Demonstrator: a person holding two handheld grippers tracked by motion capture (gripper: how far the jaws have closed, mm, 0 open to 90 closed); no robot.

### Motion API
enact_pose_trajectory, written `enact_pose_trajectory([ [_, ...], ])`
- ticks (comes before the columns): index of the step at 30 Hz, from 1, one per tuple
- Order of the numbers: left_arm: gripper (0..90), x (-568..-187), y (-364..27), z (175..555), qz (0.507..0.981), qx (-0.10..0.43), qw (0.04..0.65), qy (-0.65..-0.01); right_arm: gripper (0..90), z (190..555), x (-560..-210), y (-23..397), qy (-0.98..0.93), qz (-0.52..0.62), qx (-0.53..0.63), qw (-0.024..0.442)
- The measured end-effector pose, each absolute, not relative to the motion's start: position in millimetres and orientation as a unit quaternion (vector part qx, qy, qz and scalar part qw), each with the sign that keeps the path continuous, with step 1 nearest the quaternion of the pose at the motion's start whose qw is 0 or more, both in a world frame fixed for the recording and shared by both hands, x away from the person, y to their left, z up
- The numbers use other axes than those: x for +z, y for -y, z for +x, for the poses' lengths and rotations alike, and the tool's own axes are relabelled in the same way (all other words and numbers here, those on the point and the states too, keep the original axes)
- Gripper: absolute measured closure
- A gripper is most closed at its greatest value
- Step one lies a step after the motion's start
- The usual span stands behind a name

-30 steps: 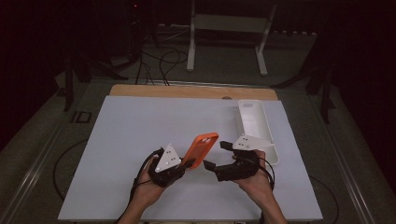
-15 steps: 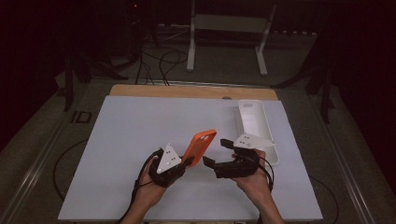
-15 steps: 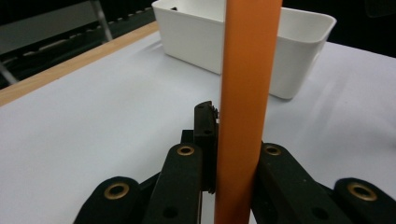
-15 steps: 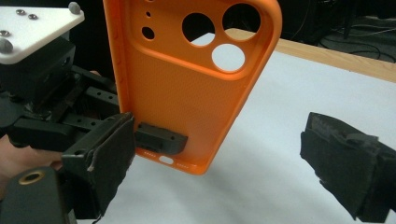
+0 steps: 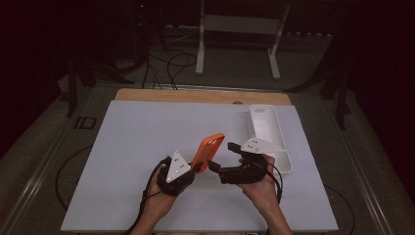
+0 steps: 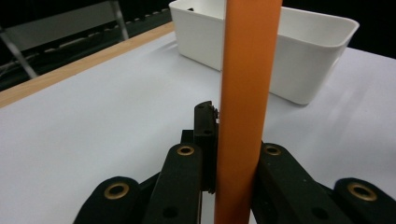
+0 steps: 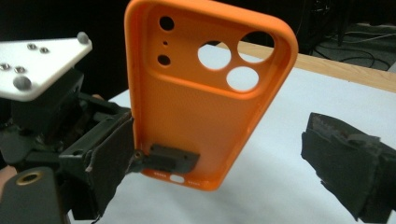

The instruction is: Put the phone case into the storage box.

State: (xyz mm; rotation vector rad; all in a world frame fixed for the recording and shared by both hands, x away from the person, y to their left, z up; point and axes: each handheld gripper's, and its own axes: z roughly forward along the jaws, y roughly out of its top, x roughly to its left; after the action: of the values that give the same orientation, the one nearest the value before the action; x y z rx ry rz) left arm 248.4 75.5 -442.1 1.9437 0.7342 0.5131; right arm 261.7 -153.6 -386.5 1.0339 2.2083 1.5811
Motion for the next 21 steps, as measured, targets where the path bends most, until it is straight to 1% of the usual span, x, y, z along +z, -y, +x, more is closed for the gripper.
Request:
enact_pose_trajectory([
  [21,85.9,-450.2,-64.8,246.0,0.8,0.219,0.468,-0.306,7.8,264.5,-380.1,143.5,-0.717,0.395,0.564,0.115],
])
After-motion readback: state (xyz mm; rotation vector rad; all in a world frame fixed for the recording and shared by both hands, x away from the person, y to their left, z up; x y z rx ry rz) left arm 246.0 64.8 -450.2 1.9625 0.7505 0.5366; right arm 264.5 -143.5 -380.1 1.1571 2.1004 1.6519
